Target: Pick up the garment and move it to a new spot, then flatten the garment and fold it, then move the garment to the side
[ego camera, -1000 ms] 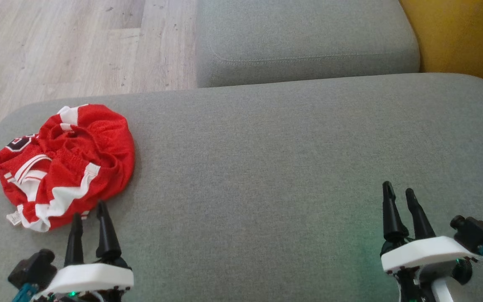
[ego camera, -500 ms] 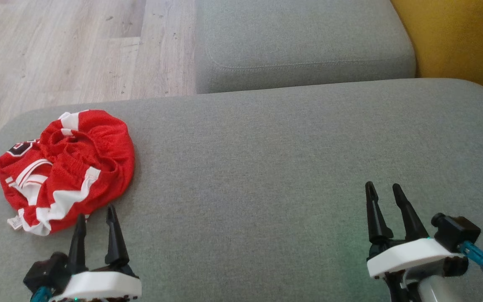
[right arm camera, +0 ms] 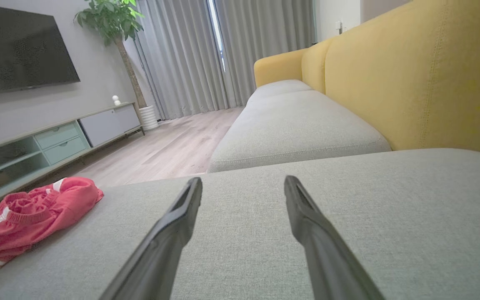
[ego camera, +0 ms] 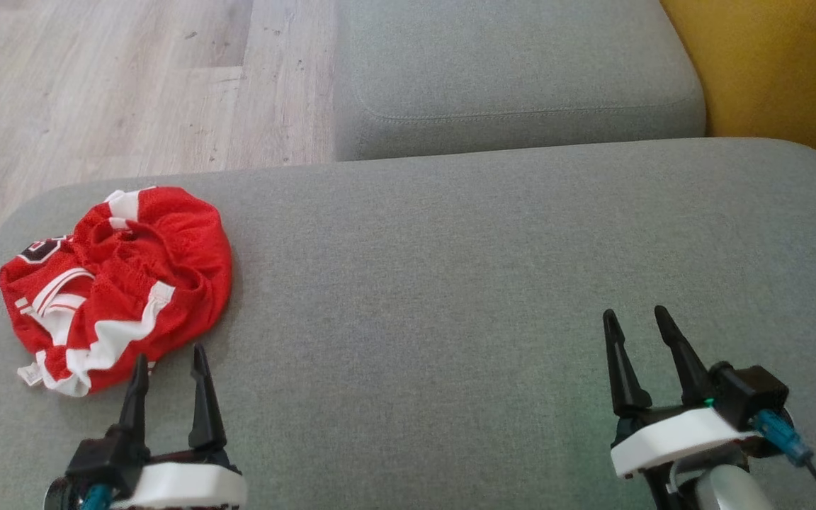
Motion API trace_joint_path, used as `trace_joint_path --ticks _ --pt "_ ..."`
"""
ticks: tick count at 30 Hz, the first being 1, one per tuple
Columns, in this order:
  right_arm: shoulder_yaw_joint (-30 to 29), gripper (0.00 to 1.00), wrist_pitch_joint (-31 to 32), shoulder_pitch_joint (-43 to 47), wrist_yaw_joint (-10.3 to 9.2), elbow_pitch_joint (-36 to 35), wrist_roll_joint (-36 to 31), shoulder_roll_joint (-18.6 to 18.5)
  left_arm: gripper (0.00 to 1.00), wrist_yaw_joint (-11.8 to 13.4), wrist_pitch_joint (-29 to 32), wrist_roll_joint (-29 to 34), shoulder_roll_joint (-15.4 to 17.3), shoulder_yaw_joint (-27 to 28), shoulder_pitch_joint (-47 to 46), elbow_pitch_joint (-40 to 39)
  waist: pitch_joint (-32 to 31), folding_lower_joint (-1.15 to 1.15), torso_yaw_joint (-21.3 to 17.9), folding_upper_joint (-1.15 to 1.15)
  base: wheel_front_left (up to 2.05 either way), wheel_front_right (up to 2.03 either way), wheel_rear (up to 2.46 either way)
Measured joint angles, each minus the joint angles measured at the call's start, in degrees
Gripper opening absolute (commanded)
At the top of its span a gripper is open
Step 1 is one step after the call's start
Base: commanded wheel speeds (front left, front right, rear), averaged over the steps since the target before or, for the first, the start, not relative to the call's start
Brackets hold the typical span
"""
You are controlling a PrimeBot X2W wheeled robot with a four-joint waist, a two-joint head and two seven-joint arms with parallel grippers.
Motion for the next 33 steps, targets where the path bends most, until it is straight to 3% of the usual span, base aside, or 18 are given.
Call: trace_joint_path --ticks 14,33 --pt "0.0 1.0 -2.2 0.0 0.0 1.4 -8.8 0.0 1.0 0.6 -2.2 8.7 0.0 -0.3 0.9 0.7 -0.7 0.0 0.2 0.0 0.0 0.0 0.0" --pt "-2.2 1.0 -2.3 0.0 0.0 4.4 -6.6 0.0 1.0 1.1 -2.3 9.6 0.1 -0.2 0.9 4.3 -0.8 0.01 0.3 0.0 0.0 0.0 0.0"
